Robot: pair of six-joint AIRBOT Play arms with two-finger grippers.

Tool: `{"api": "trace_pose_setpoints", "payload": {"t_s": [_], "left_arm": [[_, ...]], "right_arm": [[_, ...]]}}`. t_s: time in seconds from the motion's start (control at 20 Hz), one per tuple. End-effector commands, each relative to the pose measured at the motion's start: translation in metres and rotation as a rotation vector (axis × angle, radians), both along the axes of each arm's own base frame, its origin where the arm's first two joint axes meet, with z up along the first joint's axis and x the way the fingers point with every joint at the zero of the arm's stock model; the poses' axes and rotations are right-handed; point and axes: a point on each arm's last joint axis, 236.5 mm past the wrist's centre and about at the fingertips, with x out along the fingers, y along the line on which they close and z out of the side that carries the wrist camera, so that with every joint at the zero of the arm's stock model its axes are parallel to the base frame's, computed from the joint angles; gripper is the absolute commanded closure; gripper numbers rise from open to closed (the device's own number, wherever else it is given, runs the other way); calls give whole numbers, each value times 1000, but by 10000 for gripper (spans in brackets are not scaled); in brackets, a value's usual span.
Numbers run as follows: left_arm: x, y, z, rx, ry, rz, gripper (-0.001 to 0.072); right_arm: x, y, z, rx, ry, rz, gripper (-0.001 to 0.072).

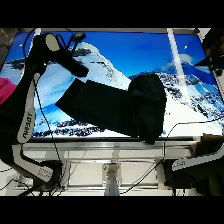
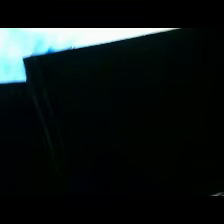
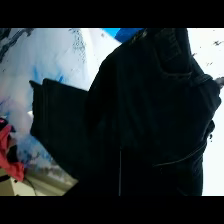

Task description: Fold the clothes and pants, and hang the long-sleeved shirts on hangers.

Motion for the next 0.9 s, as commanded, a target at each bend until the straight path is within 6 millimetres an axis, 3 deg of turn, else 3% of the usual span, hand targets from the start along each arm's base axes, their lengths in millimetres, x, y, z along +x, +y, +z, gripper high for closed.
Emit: {"api": "trace_pose_setpoints", "payload": {"t_s": [0.0,0.15,0.2,0.3,0.45,0.5,0.55,0.6,0.75,0.8,0.85], "left_arm": [[-47,48,-46,159,220,-37,697],[-64,59,-73,58,328,26,697],[-67,66,-78,19,360,61,697],[-71,78,-83,-48,408,141,695],[-75,78,-89,-146,455,193,682],[-76,79,-92,-144,457,197,652],[-75,79,-94,-144,456,201,422],[-72,79,-97,-145,448,206,243],[-70,79,-105,-144,456,213,239],[-71,79,-109,-143,468,221,240],[-71,79,-113,-142,486,241,239]], "right_arm": [[-16,31,-28,179,97,86,671],[-15,31,-53,200,143,37,665],[-13,27,-60,185,145,16,617],[-6,22,-65,159,137,-12,416],[-5,24,-67,148,138,-7,369],[-5,27,-67,147,140,0,362],[-5,30,-67,147,142,8,352],[-6,33,-67,148,145,16,351],[-6,41,-68,141,151,36,350],[-7,43,-70,133,155,43,322],[-8,44,-72,124,161,48,245]]}}
